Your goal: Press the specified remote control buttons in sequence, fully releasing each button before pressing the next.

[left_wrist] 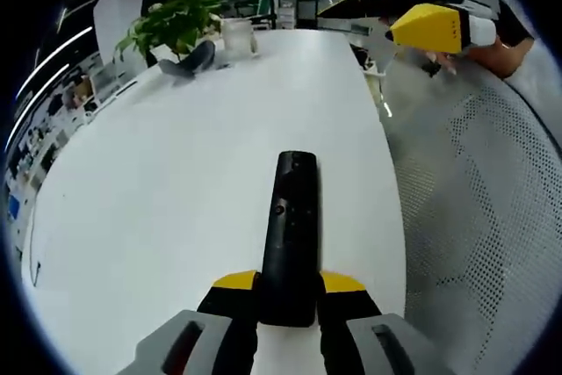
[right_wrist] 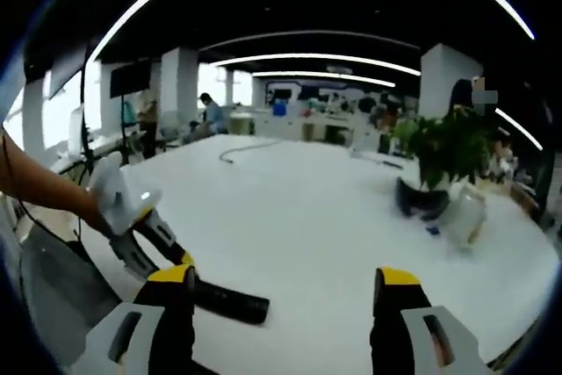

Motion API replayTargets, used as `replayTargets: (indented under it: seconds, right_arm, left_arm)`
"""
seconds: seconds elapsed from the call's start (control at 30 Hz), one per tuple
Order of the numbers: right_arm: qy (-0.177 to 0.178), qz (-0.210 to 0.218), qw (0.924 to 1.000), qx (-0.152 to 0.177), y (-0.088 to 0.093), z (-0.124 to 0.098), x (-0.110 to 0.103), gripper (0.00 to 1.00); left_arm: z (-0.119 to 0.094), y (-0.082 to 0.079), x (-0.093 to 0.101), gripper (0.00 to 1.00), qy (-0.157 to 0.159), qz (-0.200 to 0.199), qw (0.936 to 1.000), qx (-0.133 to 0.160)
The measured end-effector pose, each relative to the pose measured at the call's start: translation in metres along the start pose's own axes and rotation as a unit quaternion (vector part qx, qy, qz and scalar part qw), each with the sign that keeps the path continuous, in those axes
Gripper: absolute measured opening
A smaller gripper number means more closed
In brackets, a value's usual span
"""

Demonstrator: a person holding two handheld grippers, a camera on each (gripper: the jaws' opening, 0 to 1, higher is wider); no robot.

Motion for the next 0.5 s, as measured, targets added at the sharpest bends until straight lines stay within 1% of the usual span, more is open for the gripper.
replayTargets:
  seconds: [0.07, 0.1, 0.2, 0.3, 0.4, 0.5]
  right_arm:
    - [-0.001, -0.001, 1.0, 0.004, -0.001, 0.0, -0.001, 0.83]
    - [0.0, -0.001, 1.0, 0.006, -0.001, -0.001, -0.001, 0.84]
    - [0.009, 0.0, 0.9998, 0.016, -0.002, -0.002, 0.001, 0.88]
    - [0.018, 0.005, 0.9996, 0.023, -0.003, -0.002, 0.004, 0.92]
    - [0.015, 0.009, 0.9997, 0.014, -0.002, 0.0, 0.004, 0.9]
    - [0.015, 0.0, 0.9998, 0.009, 0.0, 0.001, 0.002, 0.87]
  left_arm:
    - [-0.002, 0.0, -0.007, 0.25, 0.005, 0.002, 0.9999, -0.009]
    - [-0.002, -0.001, -0.01, 0.25, 0.008, 0.011, 0.9998, -0.013]
    - [-0.001, -0.003, -0.014, 0.24, 0.015, 0.025, 0.9993, -0.023]
    - [0.0, -0.006, -0.018, 0.24, 0.017, 0.028, 0.999, -0.03]
    - [0.001, -0.007, -0.022, 0.24, 0.018, 0.028, 0.9988, -0.036]
    - [0.001, -0.009, -0.029, 0.23, 0.016, 0.027, 0.9984, -0.047]
Point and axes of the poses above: the point that each gripper's makers call its tool centre point, and the gripper's own axes: z roughly forward along the fingers, x roughly to its right, y roughly out of its underside, the point moved 7 cm from there along -z, roughly backward along the fingers, and after that the axes turned 6 degrees about -x, right-handed, at the moved point
